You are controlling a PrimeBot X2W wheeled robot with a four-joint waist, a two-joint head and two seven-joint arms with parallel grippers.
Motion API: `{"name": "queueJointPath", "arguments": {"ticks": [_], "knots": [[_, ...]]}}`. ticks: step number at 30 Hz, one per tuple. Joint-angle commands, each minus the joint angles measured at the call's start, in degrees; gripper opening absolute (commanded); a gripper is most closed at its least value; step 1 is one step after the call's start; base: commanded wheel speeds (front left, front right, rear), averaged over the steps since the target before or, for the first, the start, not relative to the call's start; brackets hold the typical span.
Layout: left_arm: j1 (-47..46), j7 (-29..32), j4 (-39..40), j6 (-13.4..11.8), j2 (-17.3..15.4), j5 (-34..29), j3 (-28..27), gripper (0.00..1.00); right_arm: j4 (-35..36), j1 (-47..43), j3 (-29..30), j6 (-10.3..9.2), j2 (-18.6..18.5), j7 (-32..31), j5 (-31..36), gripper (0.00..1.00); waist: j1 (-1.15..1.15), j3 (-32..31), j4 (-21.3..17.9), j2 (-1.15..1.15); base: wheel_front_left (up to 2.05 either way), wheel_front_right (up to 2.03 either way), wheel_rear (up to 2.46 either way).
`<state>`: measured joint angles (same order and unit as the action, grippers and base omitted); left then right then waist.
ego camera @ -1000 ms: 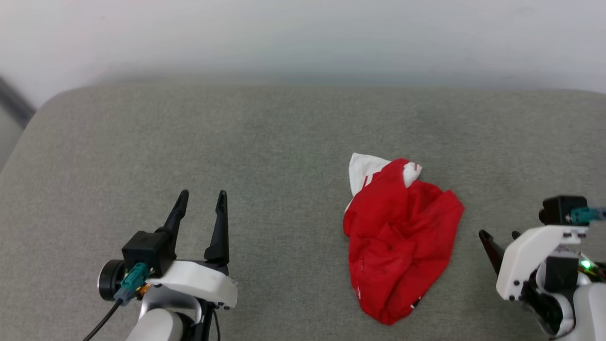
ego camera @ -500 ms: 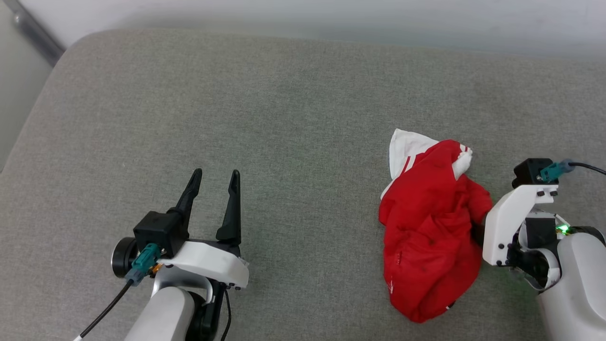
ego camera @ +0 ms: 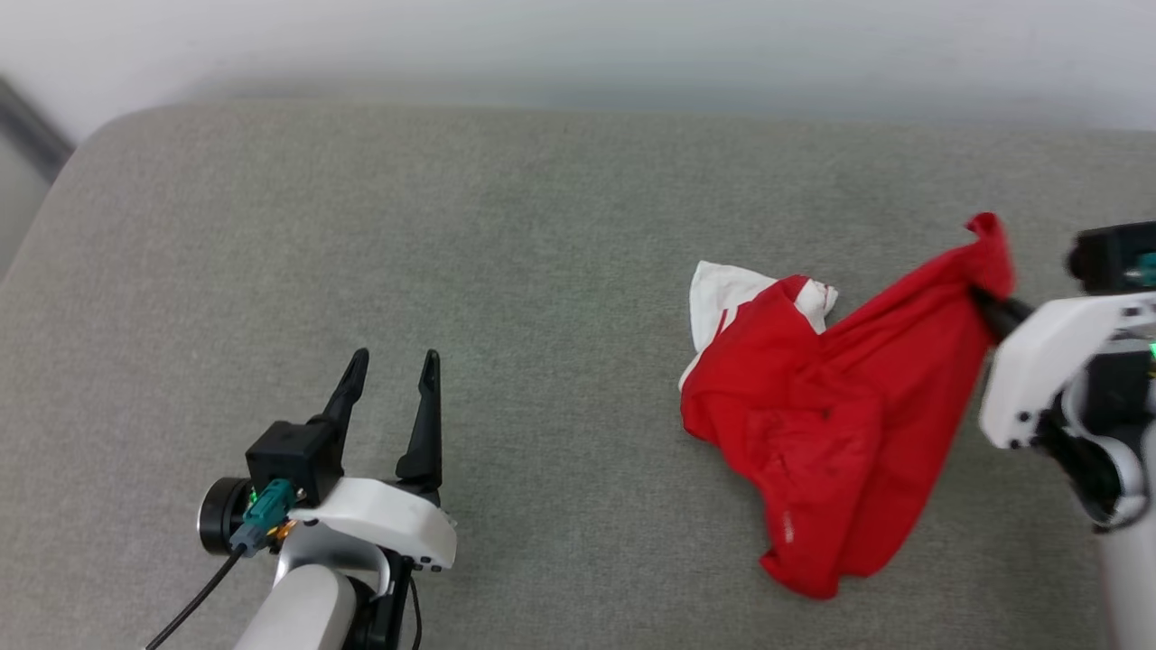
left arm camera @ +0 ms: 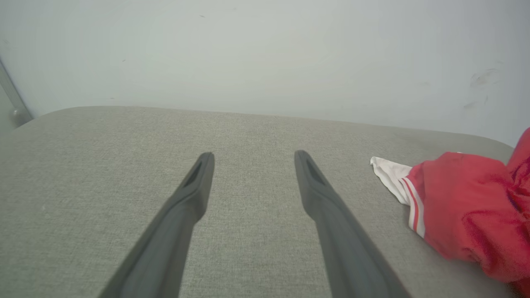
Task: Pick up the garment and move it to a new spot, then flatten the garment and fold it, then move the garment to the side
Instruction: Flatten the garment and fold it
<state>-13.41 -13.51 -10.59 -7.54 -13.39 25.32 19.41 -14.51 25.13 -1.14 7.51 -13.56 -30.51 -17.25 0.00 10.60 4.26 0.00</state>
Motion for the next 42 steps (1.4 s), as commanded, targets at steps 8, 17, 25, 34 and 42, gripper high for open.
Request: {"name": "queueJointPath", "arguments": {"ticks": [8,17,25,34,42], "knots": [[3.37,1.70,0.84,-1.06,-1.13,0.51,0.27,1.00,17.46,-19.05,17.84,-0.02,7.16,-2.06,7.13,0.00,0.00,-5.37,-4.47,0.00,0.00,0.00,0.00],[5.14,3.43,2.48,-2.05,-1.95,0.92,0.45,1.00,5.74,-34.49,16.40,-0.02,10.62,-2.35,0.06,1.00,0.00,-6.58,-5.88,0.00,0.00,0.00,0.00],[6.19,4.29,3.45,-2.62,-2.66,1.04,0.73,1.00,3.53,-28.37,19.29,-0.02,10.68,17.73,0.37,1.00,0.00,-7.40,-6.26,0.00,0.00,0.00,0.00],[6.23,4.64,4.48,-3.11,-2.95,1.09,1.05,1.00,7.30,-23.15,19.19,-0.02,10.68,20.15,3.01,1.00,0.00,-7.51,-5.97,0.00,0.00,0.00,0.00],[4.34,4.28,4.91,-2.57,-2.53,0.71,1.81,1.00,6.66,-16.88,10.40,-0.03,6.72,3.17,2.30,1.00,0.00,-4.85,-4.16,0.00,0.00,0.00,0.00]]}}
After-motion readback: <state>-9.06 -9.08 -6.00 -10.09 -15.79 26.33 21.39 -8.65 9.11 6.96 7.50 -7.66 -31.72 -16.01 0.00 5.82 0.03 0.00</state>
